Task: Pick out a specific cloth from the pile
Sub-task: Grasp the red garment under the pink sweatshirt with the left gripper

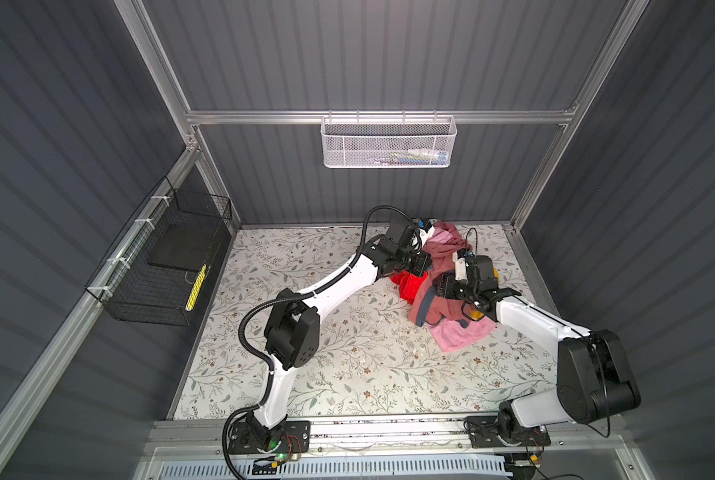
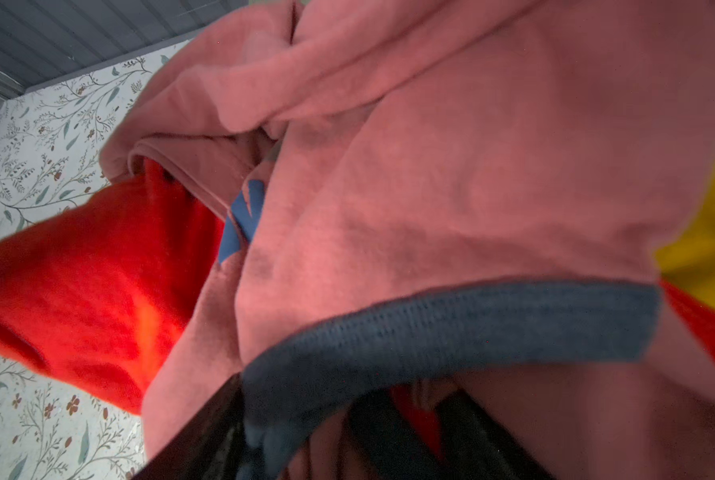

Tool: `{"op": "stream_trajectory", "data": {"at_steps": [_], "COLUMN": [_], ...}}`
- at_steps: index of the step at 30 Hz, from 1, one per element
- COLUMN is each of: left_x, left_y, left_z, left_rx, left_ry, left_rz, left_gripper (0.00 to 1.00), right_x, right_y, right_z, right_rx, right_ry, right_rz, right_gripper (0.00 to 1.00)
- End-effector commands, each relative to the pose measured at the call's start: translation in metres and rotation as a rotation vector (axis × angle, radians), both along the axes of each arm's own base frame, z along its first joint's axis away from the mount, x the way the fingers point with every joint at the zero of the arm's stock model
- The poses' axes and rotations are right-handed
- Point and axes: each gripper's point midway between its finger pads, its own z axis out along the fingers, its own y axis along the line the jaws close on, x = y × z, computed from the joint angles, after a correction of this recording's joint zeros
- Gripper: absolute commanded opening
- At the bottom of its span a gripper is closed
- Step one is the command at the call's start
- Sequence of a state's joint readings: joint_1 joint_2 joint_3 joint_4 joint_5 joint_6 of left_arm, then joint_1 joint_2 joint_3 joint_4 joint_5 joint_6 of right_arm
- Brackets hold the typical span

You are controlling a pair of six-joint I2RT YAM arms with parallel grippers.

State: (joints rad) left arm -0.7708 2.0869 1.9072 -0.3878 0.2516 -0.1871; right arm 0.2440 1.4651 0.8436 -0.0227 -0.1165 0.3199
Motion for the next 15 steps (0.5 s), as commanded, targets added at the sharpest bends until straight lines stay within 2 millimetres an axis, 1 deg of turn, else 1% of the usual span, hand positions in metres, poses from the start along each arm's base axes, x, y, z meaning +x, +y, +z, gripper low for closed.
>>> {"op": "stream_trajectory", "data": {"at_steps": [1, 2, 3, 4, 6, 8, 9, 10, 12, 15], "left_x": [0.006, 0.005, 0.003, 0.001, -0.006, -0.013, -0.016, -0.017, -0.019, -0.017], "left_y": [0.027, 0.034, 0.041, 0.047, 0.055, 0.058, 0.061, 0.062, 0.061, 0.049], "left_z": [-0.01, -0.01, -0.01, -0.005, -0.006, -0.009, -0.014, -0.021, -0.026, -0.029], "left_rx": [0.052, 0.053, 0.055, 0.048, 0.036, 0.023, 0.026, 0.031, 0.021, -0.012], "left_ry": [0.037, 0.035, 0.026, 0.009, 0.005, 0.021, 0.037, 0.047, 0.055, 0.079], "left_rz": [0.088, 0.106, 0.124, 0.133, 0.153, 0.158, 0.164, 0.168, 0.163, 0.131], "left_gripper": [0.25, 0.34, 0.45, 0.49, 0.56, 0.58, 0.58, 0.58, 0.58, 0.58], "right_x": [0.008, 0.007, 0.006, 0.006, 0.005, 0.005, 0.004, 0.003, 0.002, -0.001], "right_y": [0.003, 0.002, 0.0, -0.001, -0.002, -0.005, -0.006, -0.007, -0.008, -0.01], "right_z": [0.014, 0.013, 0.012, 0.01, 0.007, 0.003, 0.002, 0.002, 0.002, 0.004], "right_rx": [0.003, -0.004, -0.009, -0.013, -0.019, -0.024, -0.026, -0.026, -0.027, -0.028], "right_ry": [-0.042, -0.041, -0.04, -0.035, -0.029, -0.024, -0.02, -0.019, -0.02, -0.025], "right_rz": [0.006, 0.004, 0.002, 0.001, 0.003, -0.002, -0.004, -0.006, -0.007, -0.008], "right_gripper": [0.62, 0.58, 0.52, 0.47, 0.38, 0.29, 0.26, 0.25, 0.26, 0.27]}}
